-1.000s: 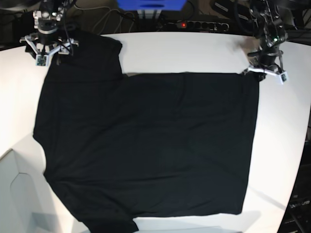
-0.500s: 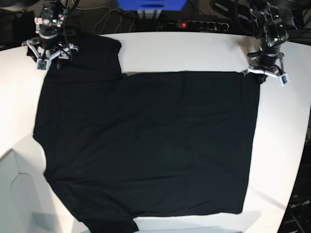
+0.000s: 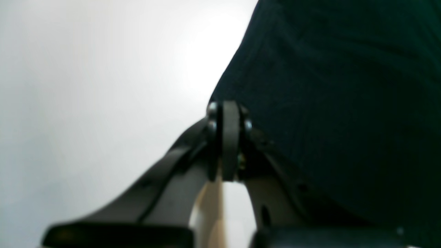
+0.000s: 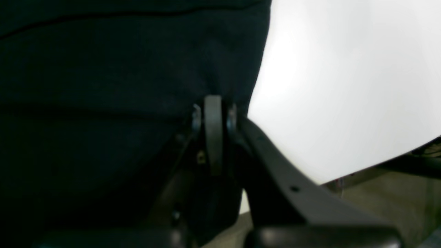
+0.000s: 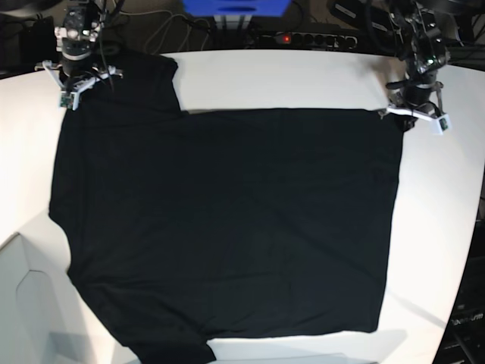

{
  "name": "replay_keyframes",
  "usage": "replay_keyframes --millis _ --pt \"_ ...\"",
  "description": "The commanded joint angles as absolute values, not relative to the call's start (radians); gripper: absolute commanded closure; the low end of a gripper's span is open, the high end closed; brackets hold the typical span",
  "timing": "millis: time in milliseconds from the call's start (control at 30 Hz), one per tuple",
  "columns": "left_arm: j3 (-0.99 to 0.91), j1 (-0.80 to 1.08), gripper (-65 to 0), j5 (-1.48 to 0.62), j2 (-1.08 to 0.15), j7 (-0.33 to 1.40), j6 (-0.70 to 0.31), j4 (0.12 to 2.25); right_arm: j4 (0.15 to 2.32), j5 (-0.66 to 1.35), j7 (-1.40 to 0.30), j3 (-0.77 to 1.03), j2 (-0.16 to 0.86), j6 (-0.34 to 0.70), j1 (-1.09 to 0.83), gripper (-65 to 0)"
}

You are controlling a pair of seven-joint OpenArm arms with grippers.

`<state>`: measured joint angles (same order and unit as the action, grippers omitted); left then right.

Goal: Fold the T-shirt properly
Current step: 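Lift the shoulder edges and pull them over toward the hem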

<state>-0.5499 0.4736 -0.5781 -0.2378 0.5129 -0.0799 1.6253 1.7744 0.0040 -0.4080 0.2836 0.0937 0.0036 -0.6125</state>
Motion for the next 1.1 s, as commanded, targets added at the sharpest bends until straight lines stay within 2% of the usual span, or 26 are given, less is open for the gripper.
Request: replay_keyframes --millis 0,300,600,1067 --pt "-0.559 0.475 -0.1 -0.584 -0.252 0.492 -0.085 1.646 1.813 -0.002 -0.398 0.306 0.097 0.007 -0.625 0.0" --pt "-0.561 0.475 -0.1 -0.584 -0.251 0.492 -0.084 1.647 1.979 -0.002 -0.401 0.331 0.094 0.007 -0.630 0.0" --pt "-0.619 0.466 -0.1 -0.585 -0.249 0.492 -0.084 1.682 1.995 -0.002 -0.400 0.329 0.099 0.007 -0.616 0.0" --pt "-0.618 0.308 -0.1 -0.575 -0.249 0.492 -0.079 1.718 1.988 -0.004 -0.409 0.321 0.101 0.007 -0.386 0.0"
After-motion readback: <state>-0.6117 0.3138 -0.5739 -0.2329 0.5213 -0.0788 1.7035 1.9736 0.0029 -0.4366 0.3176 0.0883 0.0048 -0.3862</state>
